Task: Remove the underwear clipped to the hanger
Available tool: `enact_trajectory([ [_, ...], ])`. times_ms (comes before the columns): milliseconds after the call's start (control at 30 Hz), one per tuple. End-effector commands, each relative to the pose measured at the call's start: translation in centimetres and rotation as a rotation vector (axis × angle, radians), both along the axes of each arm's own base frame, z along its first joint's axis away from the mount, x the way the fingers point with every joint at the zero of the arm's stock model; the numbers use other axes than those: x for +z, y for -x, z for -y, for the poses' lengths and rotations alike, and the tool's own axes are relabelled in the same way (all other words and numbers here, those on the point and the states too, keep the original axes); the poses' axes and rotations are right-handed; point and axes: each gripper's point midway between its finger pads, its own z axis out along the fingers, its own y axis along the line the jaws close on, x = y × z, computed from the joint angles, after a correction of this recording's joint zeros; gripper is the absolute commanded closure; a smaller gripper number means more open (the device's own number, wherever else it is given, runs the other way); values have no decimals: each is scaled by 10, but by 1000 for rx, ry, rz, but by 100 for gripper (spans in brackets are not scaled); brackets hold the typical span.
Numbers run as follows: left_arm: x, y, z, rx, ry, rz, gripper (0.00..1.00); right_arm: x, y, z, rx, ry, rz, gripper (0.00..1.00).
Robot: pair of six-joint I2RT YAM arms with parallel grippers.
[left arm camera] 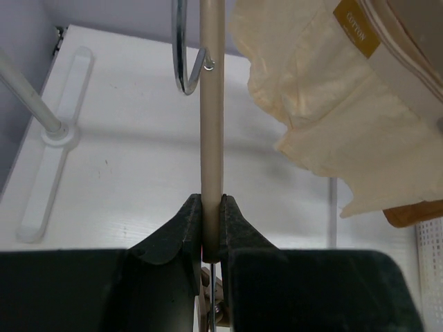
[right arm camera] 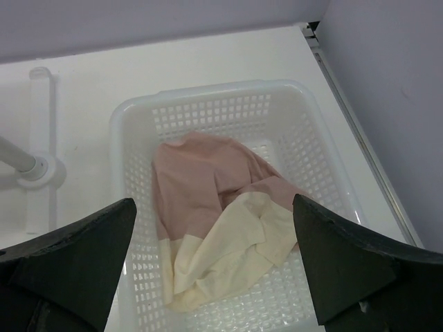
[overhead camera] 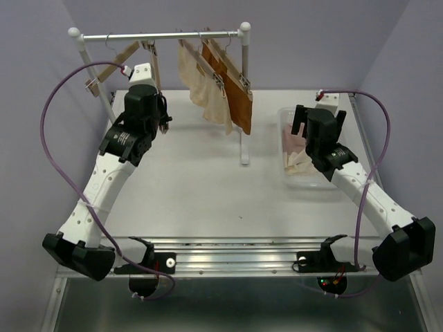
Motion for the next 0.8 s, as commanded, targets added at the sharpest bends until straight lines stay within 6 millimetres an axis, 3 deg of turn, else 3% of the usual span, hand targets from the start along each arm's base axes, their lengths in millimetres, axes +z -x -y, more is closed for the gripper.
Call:
enact_trajectory([
  [0,63,-21,-7,-34,-58,143,100,26,-2,-5,20,-54,100,0],
  [67,79,-34,-10,-33,-82,168,100,27,0,-4,17,-53,102,0],
  [133,79,-48,-8,-53,-111,157,100,29,0,-3,11,-48,106,0],
  [167,94,-51,-17,-40,-123,184,100,29,1,-2,8,-46,106,0],
  [233,88,-66,-20,-38,-150,153,100,32,3,0,4,-39,113,0],
  [267,99,-70,-27,-33,-163,173,100,33,3,1,1,-37,114,0],
  [367,102,-89,-30,-52,-197,160,100,36,5,3,-5,-36,129,0],
  [433,93,-103,-33,-60,-220,130,100,35,5,2,2,-33,128,0],
  [467,101,-105,-35,-59,-220,148,100,35,4,2,5,-32,126,0],
  [600,94,-121,-45,-50,-239,116,100,34,3,2,2,-23,121,0],
  [767,69,-136,-68,-7,-237,49,100,32,1,1,5,-15,114,0],
])
